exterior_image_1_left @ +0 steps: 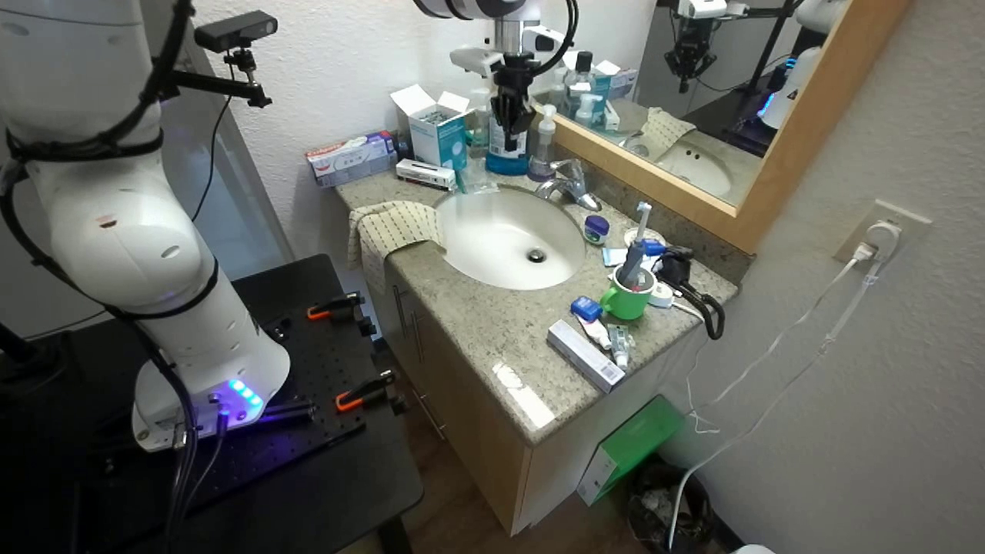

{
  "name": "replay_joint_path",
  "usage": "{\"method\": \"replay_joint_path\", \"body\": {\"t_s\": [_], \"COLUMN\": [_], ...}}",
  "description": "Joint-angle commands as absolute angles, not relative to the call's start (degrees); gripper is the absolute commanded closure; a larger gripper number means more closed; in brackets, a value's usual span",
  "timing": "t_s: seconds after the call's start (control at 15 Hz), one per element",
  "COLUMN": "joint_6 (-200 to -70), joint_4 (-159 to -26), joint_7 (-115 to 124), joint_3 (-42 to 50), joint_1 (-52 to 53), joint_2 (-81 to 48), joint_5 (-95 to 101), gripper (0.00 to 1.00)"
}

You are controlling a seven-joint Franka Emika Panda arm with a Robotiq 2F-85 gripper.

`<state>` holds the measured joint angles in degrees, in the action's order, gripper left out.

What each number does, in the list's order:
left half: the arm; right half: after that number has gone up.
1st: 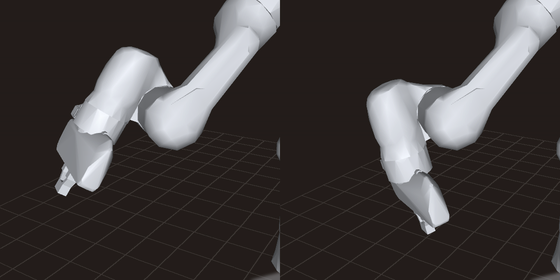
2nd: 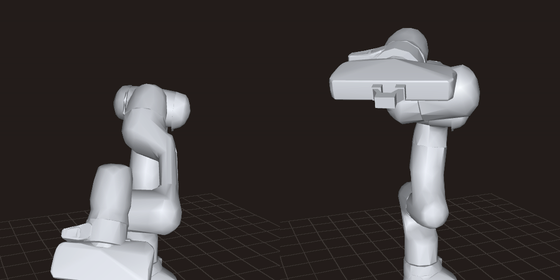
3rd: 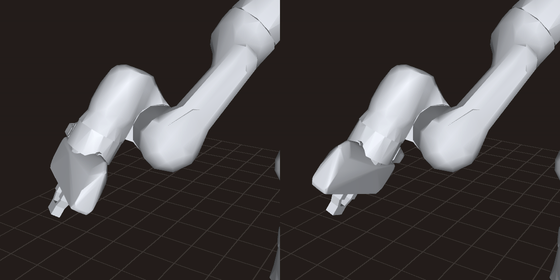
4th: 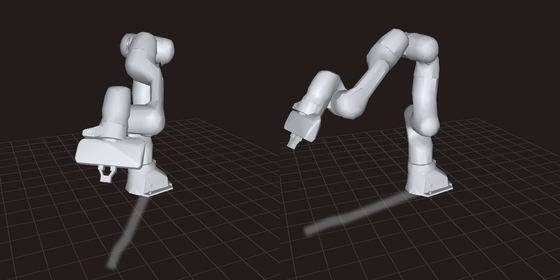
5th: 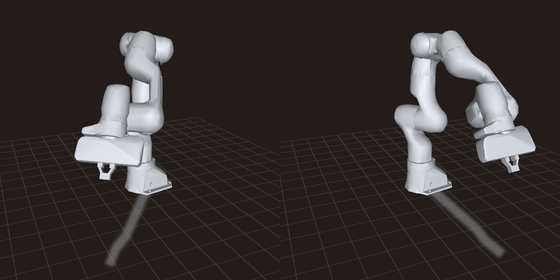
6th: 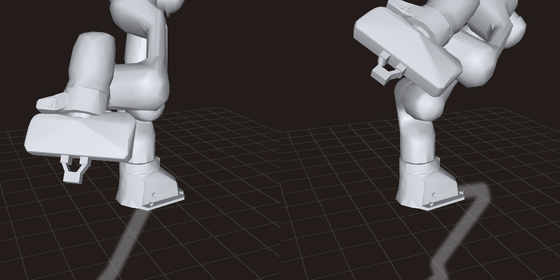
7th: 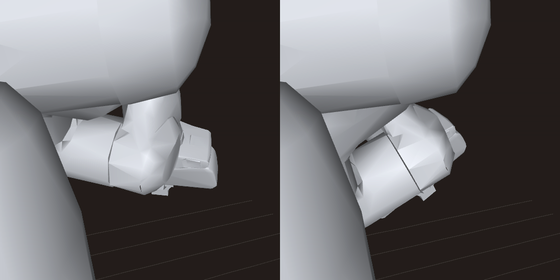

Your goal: Close the tap

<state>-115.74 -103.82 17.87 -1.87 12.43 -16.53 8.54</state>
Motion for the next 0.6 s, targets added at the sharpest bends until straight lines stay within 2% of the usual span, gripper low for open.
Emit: {"method": "replay_joint_path", "body": {"t_s": [0.0,0.33,0.4,0.47,0.53], "joint_6": [-119.2,-122.3,-122.4,-122.3,-120.7], "joint_4": [-110.4,-115.0,-115.5,-115.9,-112.6], "joint_7": [12.9,8.1,7.4,6.1,8.2], "joint_3": [-3.3,-4.0,-4.1,-4.2,-4.1], "joint_1": [11.5,11.0,10.9,10.8,11.0], "joint_2": [-11.3,-8.1,-7.6,-7.2,-10.2], "joint_5": [10.8,11.3,11.2,11.2,10.5], "gripper": [1.00,1.00,0.92,0.73,0.93]}}
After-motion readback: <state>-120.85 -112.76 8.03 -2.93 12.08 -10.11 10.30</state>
